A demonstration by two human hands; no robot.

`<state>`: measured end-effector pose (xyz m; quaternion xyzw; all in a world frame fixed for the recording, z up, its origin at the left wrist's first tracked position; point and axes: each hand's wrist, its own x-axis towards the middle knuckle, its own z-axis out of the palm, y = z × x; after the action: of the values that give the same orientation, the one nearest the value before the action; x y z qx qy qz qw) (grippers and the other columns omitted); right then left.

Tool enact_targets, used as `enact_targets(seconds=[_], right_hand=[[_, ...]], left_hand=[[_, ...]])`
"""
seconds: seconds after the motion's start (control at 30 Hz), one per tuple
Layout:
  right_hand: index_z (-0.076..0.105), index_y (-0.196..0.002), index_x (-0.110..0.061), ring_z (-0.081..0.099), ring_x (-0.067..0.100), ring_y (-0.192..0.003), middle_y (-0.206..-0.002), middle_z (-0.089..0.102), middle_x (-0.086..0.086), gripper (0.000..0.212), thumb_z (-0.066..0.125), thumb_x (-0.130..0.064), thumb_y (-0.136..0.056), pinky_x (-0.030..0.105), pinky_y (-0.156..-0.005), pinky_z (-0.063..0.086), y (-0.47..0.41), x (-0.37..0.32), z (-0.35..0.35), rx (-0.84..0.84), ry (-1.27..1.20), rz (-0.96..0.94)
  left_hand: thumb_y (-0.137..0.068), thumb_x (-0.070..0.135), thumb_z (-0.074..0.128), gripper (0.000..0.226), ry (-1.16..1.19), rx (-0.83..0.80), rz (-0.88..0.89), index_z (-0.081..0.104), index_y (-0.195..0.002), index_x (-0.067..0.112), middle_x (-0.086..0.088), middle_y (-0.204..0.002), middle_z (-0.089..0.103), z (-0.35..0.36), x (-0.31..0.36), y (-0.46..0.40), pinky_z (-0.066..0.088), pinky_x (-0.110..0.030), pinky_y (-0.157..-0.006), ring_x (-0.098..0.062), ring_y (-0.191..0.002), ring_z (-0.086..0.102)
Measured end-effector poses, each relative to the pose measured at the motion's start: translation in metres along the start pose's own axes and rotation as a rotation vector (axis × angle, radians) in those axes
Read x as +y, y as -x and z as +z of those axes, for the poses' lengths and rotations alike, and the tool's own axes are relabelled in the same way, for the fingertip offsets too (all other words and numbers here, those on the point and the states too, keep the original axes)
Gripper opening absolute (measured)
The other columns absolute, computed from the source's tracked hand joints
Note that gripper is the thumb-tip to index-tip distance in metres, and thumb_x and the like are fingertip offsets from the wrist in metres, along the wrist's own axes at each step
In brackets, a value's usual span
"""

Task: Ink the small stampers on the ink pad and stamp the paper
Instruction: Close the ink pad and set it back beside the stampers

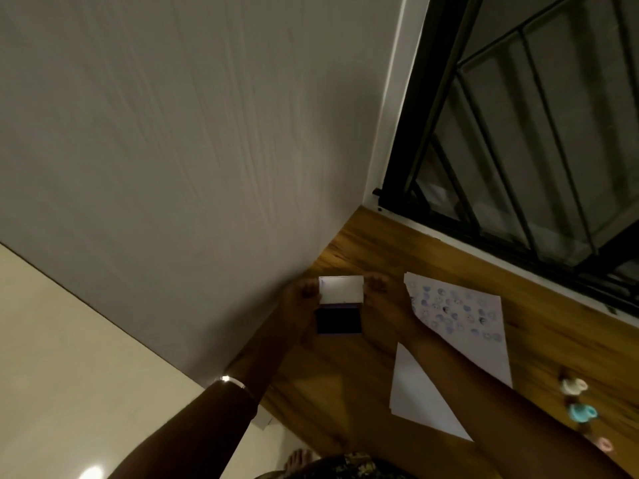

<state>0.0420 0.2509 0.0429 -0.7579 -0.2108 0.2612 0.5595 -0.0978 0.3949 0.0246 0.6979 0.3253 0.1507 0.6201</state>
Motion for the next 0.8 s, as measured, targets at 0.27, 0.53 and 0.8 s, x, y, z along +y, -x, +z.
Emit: enact_targets(seconds=[0.27, 0.53, 0.8], right_hand=[[0.059, -0.111, -0.013, 0.065, 0.018, -0.107, -0.114, 0.067, 0.006, 0.024, 0.055, -0.029, -0.094, 0.028, -0.084, 0.056, 0.014, 0.009, -0.016, -0.193, -0.302, 0.156], [0.069, -0.094, -0.02, 0.069, 0.015, -0.099, -0.099, 0.072, -0.002, 0.023, 0.072, -0.033, -0.076, 0.022, -0.077, 0.056, 0.014, 0.015, -0.03, -0.333, -0.299, 0.196], [0.069, -0.095, -0.018, 0.069, 0.018, -0.1, -0.099, 0.074, 0.001, 0.024, 0.071, -0.034, -0.078, 0.023, -0.077, 0.057, 0.014, 0.008, -0.026, -0.338, -0.302, 0.16]], left_hand=[[-0.098, 0.016, 0.053, 0.017, -0.231, 0.011, 0.197, 0.061, -0.108, 0.004, -0.012, -0.106, 0.065, 0.002, 0.005, 0.017, 0.056, -0.037, -0.083, -0.025, -0.098, 0.065], [-0.101, 0.018, 0.046, 0.02, -0.315, -0.036, 0.255, 0.057, -0.105, 0.002, -0.015, -0.102, 0.061, -0.006, 0.014, 0.037, 0.052, -0.033, -0.079, -0.023, -0.093, 0.062], [-0.102, 0.031, 0.04, 0.036, -0.149, -0.172, 0.082, 0.055, -0.124, 0.005, -0.015, -0.114, 0.063, -0.002, 0.022, 0.042, 0.057, -0.033, -0.086, -0.025, -0.103, 0.065]])
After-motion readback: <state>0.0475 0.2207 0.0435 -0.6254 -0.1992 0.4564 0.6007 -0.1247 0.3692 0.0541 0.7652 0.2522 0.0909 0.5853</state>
